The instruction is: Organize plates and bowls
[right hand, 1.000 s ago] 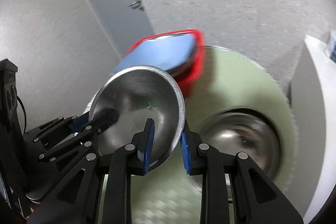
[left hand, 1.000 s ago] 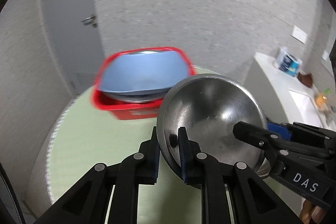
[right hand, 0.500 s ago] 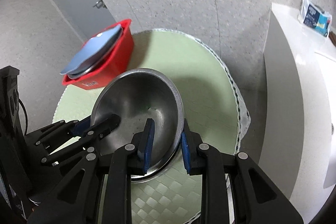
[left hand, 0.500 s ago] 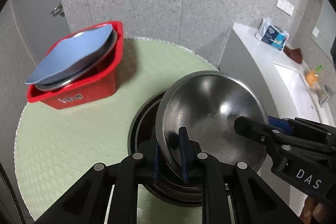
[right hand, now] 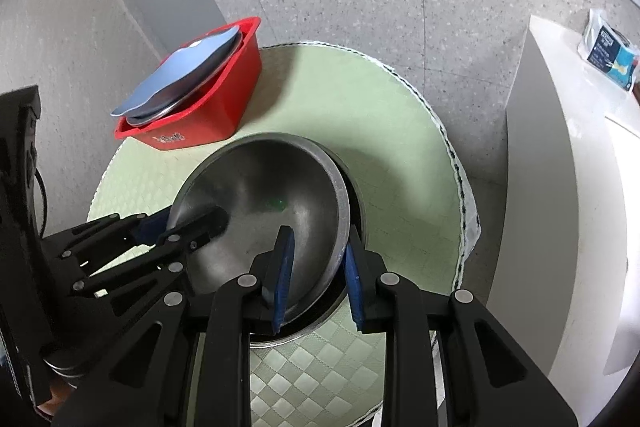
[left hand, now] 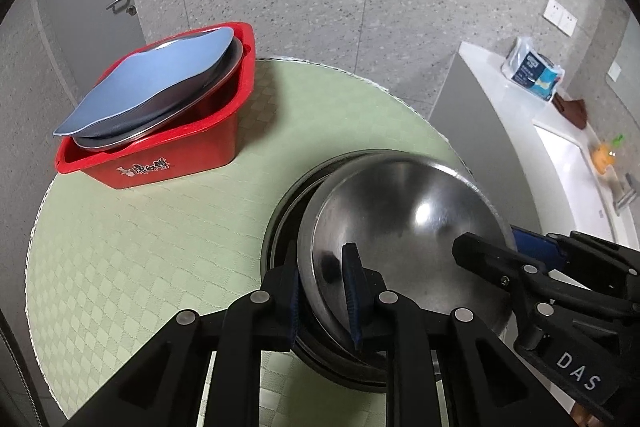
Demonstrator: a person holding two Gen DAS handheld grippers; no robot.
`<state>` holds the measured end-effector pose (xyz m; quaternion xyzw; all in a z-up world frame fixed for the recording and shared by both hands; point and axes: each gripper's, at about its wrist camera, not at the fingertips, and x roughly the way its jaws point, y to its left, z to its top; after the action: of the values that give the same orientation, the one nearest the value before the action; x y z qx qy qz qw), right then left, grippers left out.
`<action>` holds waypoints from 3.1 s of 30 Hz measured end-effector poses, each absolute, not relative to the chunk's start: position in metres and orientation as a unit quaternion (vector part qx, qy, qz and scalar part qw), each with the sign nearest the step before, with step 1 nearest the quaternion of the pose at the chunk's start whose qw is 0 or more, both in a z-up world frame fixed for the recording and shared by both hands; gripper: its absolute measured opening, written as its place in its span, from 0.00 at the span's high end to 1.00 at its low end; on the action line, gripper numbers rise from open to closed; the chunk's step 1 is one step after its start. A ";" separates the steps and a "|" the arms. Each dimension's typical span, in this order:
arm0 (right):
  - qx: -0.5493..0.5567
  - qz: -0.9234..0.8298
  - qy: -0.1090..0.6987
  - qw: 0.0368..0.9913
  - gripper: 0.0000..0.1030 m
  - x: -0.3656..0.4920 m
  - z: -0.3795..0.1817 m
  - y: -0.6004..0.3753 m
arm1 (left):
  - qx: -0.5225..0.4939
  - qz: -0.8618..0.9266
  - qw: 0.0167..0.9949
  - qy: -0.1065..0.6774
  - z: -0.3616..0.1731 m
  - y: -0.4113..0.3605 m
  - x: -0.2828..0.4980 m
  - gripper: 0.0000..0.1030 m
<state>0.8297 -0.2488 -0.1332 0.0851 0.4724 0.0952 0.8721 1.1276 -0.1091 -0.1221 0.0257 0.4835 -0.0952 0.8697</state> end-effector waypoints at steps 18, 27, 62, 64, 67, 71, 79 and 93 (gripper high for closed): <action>0.068 0.071 0.445 0.890 0.54 0.817 -0.121 -0.242 | 0.008 -0.119 0.865 0.488 -0.114 -0.086 1.104 0.81; 0.122 0.080 0.465 0.873 0.47 0.820 -0.136 -0.265 | -0.013 -0.128 0.869 0.478 -0.102 -0.079 1.095 0.65; 0.157 0.179 0.512 0.825 0.51 0.846 -0.173 -0.270 | -0.097 -0.057 0.843 0.526 -0.136 -0.063 1.097 0.60; 0.154 0.178 0.511 0.827 0.51 0.845 -0.171 -0.269 | -0.092 -0.057 0.844 0.525 -0.134 -0.062 1.099 0.62; 0.152 0.176 0.502 0.833 0.51 0.846 -0.162 -0.266 | -0.085 -0.059 0.851 0.516 -0.127 -0.061 1.100 0.62; 0.153 0.173 0.484 0.844 0.51 0.850 -0.141 -0.263 | -0.094 -0.074 0.860 0.497 -0.111 -0.054 1.100 0.62; 0.154 0.188 0.441 0.864 0.51 0.887 -0.082 -0.229 | -0.108 -0.085 0.883 0.450 -0.061 -0.008 1.127 0.62; 0.110 0.221 0.461 0.852 0.51 1.000 -0.073 -0.120 | -0.129 -0.030 0.880 0.456 -0.056 0.112 1.220 0.62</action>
<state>1.0002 -0.1200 -0.0727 0.1096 0.4612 0.2211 0.8523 1.2203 0.1117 -0.0560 -0.1294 0.4559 -0.0303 0.8800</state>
